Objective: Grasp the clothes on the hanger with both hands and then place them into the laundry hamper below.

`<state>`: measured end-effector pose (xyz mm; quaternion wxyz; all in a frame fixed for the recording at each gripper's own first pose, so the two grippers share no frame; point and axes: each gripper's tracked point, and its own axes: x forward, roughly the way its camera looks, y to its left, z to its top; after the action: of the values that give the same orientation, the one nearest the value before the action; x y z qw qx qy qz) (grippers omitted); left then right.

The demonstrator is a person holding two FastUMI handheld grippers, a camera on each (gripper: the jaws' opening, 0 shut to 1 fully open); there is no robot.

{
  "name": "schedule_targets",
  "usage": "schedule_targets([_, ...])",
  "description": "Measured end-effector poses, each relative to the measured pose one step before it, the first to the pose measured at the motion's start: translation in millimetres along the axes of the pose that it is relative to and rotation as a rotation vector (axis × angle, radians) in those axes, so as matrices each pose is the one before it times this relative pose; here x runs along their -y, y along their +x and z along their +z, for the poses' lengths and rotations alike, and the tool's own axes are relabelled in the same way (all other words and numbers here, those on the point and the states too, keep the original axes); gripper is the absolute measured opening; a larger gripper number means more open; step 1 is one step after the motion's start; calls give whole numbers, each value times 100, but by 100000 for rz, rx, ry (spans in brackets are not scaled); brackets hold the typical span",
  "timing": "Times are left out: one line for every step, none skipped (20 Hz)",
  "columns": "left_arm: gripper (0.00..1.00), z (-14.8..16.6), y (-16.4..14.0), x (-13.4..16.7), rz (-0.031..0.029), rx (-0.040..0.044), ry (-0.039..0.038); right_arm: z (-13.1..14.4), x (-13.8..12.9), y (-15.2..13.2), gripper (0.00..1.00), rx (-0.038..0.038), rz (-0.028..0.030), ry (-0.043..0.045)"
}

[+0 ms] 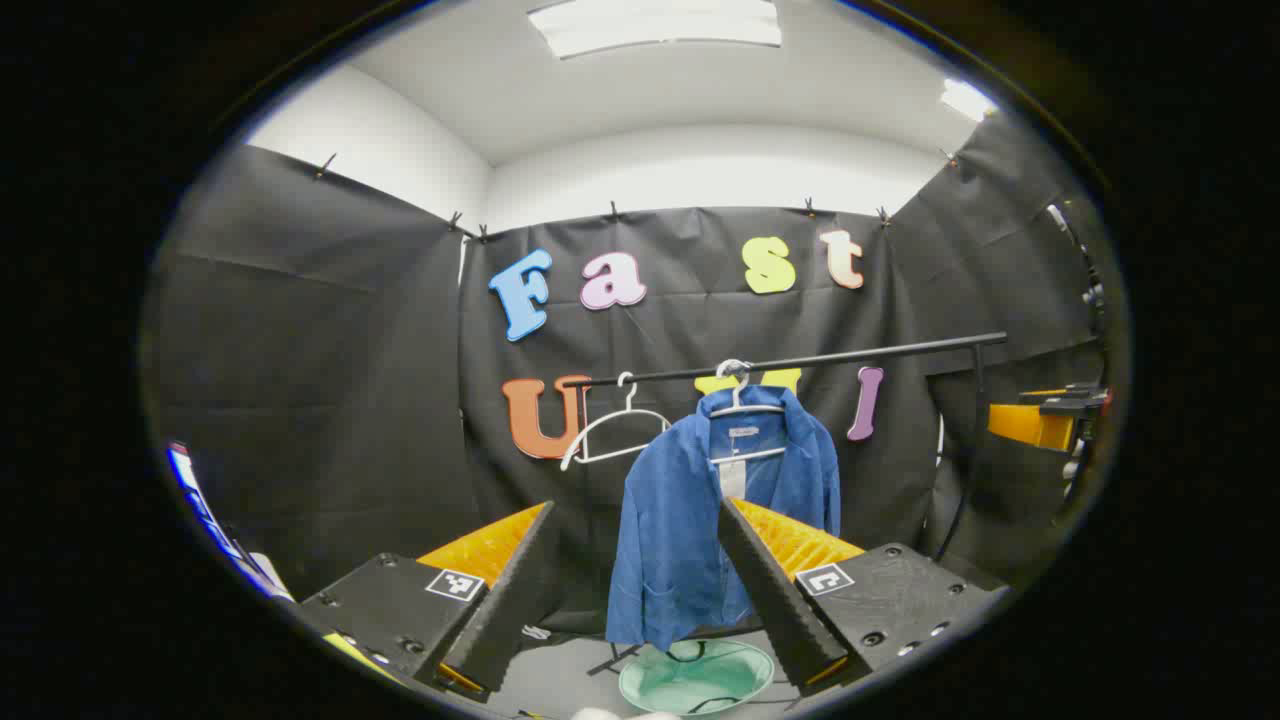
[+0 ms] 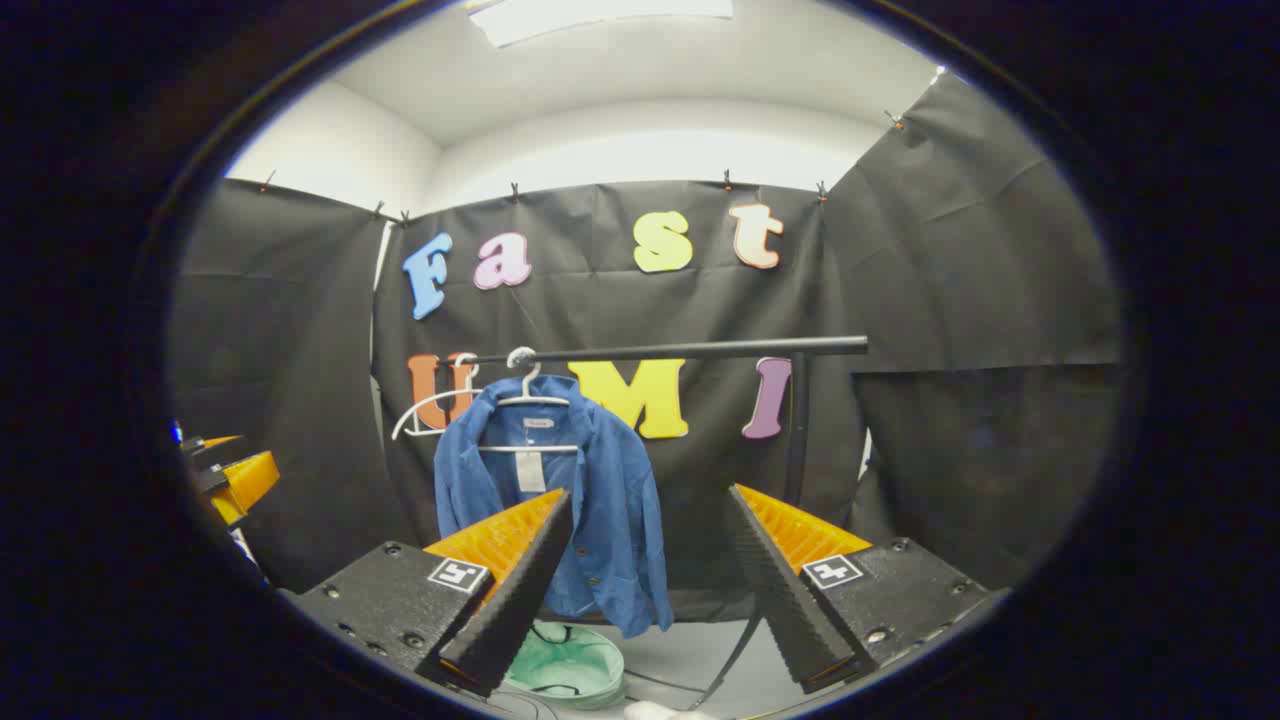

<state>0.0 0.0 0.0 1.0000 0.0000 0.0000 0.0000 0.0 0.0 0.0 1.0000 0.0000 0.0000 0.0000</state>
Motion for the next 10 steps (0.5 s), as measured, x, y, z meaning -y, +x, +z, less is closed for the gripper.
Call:
schedule_targets([98,-83,145,-29,-59,-323,-239,104,-463,188,97,-253,659,792])
schedule_targets([98,-126,161,-229,16,-332,7,143,-237,156,97,170,264,570])
schedule_targets([98,-149,37,-195,389,-355,65,130,47,-44,96,120,-64,137])
schedule_targets([99,-180,4,-176,223,-460,240,-226,-171,66,96,-195,-56,-209])
schedule_targets([99,-71,-17,-205,512,-297,374,1,-376,8,96,-127,539,-167])
schedule_targets([99,-140,27,-309,469,-160,707,-115,-395,-1,96,45,514,-400])
schedule_targets([99,-22,-25,-256,535,172,637,233,-166,36,96,316,246,-536])
schedule_targets([99,46,37,-214,369,260,390,29,-13,8,96,131,-54,-598])
schedule_targets([99,-65,54,-76,196,-143,143,63,-10,-58,96,151,20,-332])
schedule_targets([99,-141,92,-35,-47,-445,-22,-27,-103,-12,96,167,-108,207])
